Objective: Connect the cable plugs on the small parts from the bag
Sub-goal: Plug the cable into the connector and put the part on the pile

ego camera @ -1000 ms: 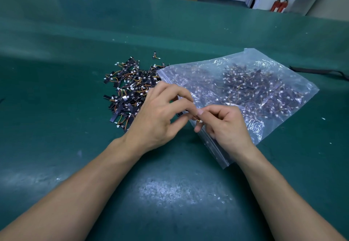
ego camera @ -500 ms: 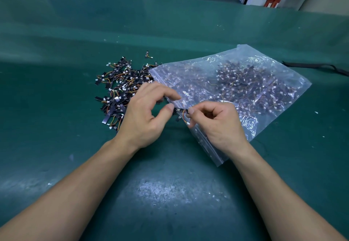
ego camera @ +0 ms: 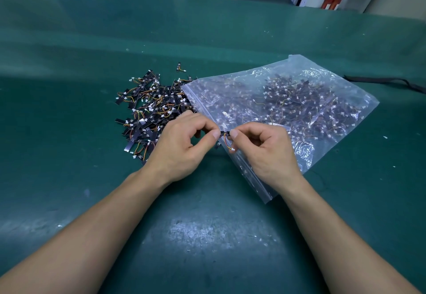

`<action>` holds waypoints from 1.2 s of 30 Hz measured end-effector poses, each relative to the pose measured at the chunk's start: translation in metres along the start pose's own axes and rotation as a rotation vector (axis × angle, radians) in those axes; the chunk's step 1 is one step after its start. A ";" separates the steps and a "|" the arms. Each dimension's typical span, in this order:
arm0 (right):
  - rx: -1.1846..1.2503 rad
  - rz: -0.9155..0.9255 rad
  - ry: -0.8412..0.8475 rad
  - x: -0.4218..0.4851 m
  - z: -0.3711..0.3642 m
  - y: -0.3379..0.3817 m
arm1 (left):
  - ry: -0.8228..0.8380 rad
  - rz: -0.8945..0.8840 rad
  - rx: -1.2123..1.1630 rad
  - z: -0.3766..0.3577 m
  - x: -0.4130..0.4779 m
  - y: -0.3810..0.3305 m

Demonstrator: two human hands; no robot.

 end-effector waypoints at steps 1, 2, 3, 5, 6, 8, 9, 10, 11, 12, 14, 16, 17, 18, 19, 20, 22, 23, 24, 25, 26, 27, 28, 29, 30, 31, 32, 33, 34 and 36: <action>-0.004 0.006 0.003 0.000 0.000 0.000 | -0.006 -0.003 0.002 0.001 0.000 0.000; -0.006 0.013 0.008 -0.001 -0.001 0.000 | -0.013 -0.010 0.011 0.001 0.000 -0.001; -0.002 0.020 0.017 -0.001 -0.001 0.000 | -0.019 -0.021 0.025 0.002 0.000 -0.001; 0.024 0.028 0.032 -0.002 -0.001 0.000 | -0.027 -0.044 0.056 0.002 0.001 -0.002; 0.029 0.033 0.032 -0.002 -0.001 0.000 | -0.031 -0.052 0.065 0.002 0.001 -0.003; 0.000 0.044 0.015 -0.002 -0.001 0.000 | -0.036 -0.060 0.058 0.003 0.001 -0.003; -0.025 0.051 0.004 -0.002 -0.001 0.000 | -0.037 -0.058 0.042 0.003 0.000 -0.003; -0.048 0.059 -0.010 -0.002 -0.001 0.000 | -0.036 -0.052 0.024 0.004 0.000 -0.003; -0.069 0.070 -0.022 -0.002 0.000 0.001 | -0.034 -0.046 0.011 0.004 0.000 -0.002; -0.084 0.084 -0.031 -0.002 0.000 0.001 | -0.031 -0.043 0.009 0.004 0.000 -0.002; -0.094 0.108 -0.030 -0.003 0.000 0.004 | -0.026 -0.057 0.035 0.003 0.000 -0.003; -0.073 0.121 -0.025 -0.005 -0.001 0.005 | -0.034 -0.083 0.057 0.003 0.000 -0.005; -0.064 0.124 -0.026 -0.005 -0.001 0.006 | -0.042 -0.092 0.059 0.004 0.000 -0.005; -0.063 0.127 -0.029 -0.005 -0.001 0.006 | -0.049 -0.098 0.060 0.005 0.000 -0.005; -0.069 0.131 -0.033 -0.006 -0.002 0.007 | -0.051 -0.102 0.063 0.005 0.000 -0.006; -0.079 0.138 -0.039 -0.006 -0.002 0.007 | -0.049 -0.105 0.067 0.006 0.000 -0.006; -0.097 0.145 -0.058 -0.006 -0.002 0.007 | -0.032 -0.109 0.066 0.006 -0.001 -0.007; -0.099 0.143 -0.069 -0.006 -0.002 0.007 | -0.019 -0.109 0.058 0.006 -0.001 -0.008; -0.100 0.139 -0.081 -0.006 -0.002 0.007 | -0.006 -0.106 0.044 0.006 -0.002 -0.008; -0.101 0.136 -0.088 -0.006 -0.002 0.007 | 0.003 -0.100 0.029 0.007 -0.002 -0.007; -0.105 0.134 -0.091 -0.006 -0.003 0.007 | 0.007 -0.093 0.014 0.007 -0.002 -0.006; -0.107 0.134 -0.088 -0.006 -0.003 0.007 | 0.005 -0.085 0.003 0.008 -0.002 -0.005; -0.106 0.134 -0.083 -0.006 -0.004 0.006 | -0.001 -0.080 0.000 0.009 -0.002 -0.005; -0.097 0.131 -0.076 -0.006 -0.004 0.006 | -0.007 -0.078 0.006 0.009 -0.002 -0.004; -0.085 0.130 -0.069 -0.006 -0.004 0.005 | -0.012 -0.077 0.016 0.009 -0.002 -0.004; -0.072 0.126 -0.060 -0.006 -0.004 0.004 | -0.016 -0.077 0.025 0.009 -0.001 -0.004; -0.064 0.124 -0.053 -0.007 -0.004 0.004 | -0.018 -0.076 0.031 0.008 -0.001 -0.003; -0.062 0.123 -0.051 -0.007 -0.004 0.004 | -0.020 -0.074 0.035 0.008 -0.001 -0.003; -0.066 0.125 -0.056 -0.007 -0.004 0.003 | -0.021 -0.074 0.038 0.008 -0.001 -0.003; -0.086 0.126 -0.071 -0.006 -0.003 0.003 | -0.026 -0.078 0.034 0.009 -0.001 -0.003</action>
Point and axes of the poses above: each hand's wrist, its own x-axis towards the middle knuckle, its own z-axis out of the back of the hand, y = z × x, the point moved 4 cm from there along x, towards the middle knuckle, and after that the axes turned 5 degrees about -x, right-handed, at the moved point
